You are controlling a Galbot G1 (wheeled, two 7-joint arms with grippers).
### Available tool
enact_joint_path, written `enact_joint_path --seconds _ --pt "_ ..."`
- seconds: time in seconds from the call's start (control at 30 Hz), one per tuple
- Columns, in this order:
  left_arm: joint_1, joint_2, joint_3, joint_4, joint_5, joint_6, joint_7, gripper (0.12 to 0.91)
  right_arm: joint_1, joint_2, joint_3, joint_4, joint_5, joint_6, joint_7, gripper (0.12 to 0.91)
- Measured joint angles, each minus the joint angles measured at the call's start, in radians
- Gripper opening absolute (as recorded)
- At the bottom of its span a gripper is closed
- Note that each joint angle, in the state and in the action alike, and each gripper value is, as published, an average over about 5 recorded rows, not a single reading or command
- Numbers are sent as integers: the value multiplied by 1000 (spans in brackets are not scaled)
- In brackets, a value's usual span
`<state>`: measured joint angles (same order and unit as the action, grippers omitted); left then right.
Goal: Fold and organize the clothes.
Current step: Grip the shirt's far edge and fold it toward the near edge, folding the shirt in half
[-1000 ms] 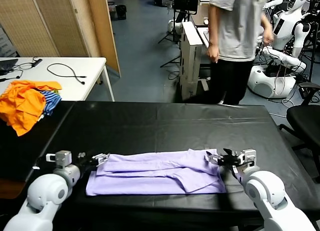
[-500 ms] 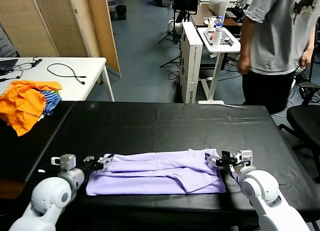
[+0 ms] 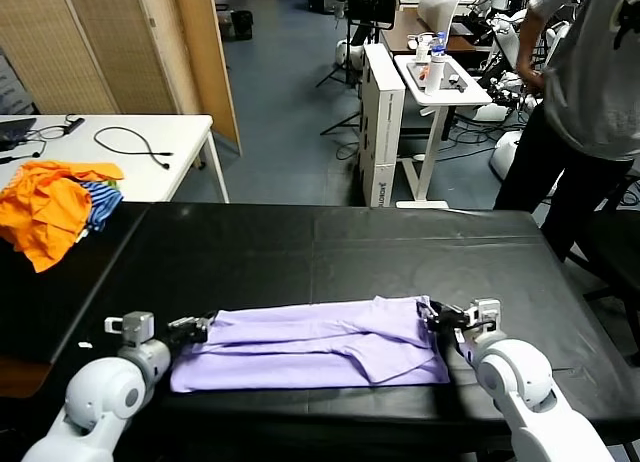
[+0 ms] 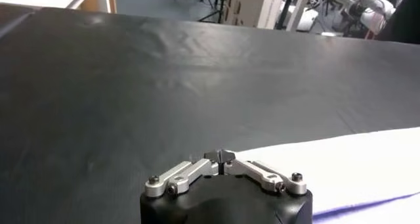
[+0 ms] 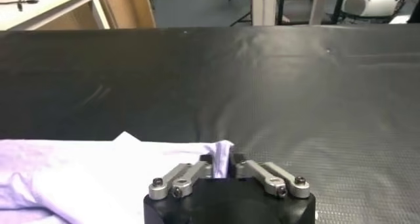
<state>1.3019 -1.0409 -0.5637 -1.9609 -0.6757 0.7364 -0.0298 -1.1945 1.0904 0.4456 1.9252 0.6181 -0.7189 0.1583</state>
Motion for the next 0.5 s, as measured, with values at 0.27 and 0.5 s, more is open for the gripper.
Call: enact_joint_path --seconds 0.27,0.5 --pt "-44 -6 20 33 7 0 -2 148 -24 37 25 26 -47 3 21 140" --pt "-64 -4 24 52 19 0 8 148 -36 42 34 34 -43 -11 -9 147"
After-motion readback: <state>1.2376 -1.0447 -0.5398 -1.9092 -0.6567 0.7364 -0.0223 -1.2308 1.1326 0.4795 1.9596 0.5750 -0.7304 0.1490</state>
